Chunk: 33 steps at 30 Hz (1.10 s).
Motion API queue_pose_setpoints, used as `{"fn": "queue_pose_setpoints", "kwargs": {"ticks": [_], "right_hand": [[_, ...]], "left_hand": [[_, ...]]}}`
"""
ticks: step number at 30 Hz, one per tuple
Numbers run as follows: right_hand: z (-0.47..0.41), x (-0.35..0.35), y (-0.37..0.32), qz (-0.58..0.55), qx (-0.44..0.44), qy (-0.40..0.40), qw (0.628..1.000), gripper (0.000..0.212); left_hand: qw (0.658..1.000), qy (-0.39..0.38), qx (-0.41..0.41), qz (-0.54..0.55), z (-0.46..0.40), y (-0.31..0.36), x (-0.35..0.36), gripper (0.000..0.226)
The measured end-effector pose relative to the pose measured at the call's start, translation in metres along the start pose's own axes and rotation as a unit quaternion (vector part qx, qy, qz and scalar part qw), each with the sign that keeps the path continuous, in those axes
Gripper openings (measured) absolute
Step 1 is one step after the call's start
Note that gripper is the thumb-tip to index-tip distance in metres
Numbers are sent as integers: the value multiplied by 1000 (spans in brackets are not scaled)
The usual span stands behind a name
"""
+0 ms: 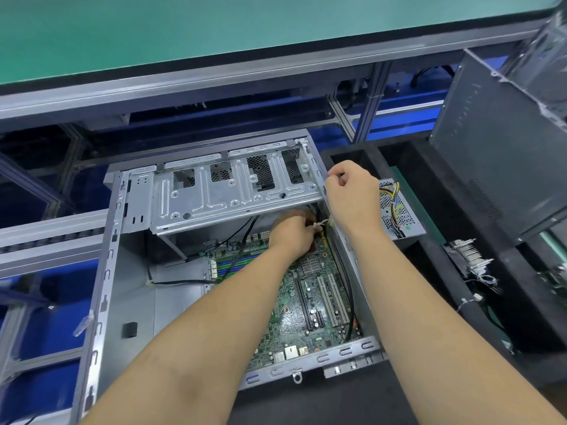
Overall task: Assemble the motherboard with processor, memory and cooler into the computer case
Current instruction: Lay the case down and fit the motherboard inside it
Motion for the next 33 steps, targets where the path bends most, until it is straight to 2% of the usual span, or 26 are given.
{"fn": "queue_pose_setpoints", "kwargs": {"ticks": [10,18,21,27,33], "right_hand": [[-1,1,1,6,-1,0,1000,15],[0,1,0,1,0,-1,1000,14],[0,1,0,-4,3,-4,1000,15],[1,0,0,-10,8,-7,1000,15],[2,0,0,-10,9,-7,1000,15]], "left_hand": [[1000,-2,8,16,-1,0,0,13],[1000,-5,9,18,0,0,2,22],[1000,-6,13,18,-2,0,4,15],[999,-30,18,-12,-7,1,6,20],[1000,-21,21,-4,-7,2,9,19]]}}
Point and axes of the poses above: each hand's wrist, its own z-axis away from the middle knuckle, its own x-axis out of the palm, y = z × x, the point moved 10 cm from there along -z, towards the middle knuckle, and after that the axes turned 8 degrees about -y, right-handed, at the moved point
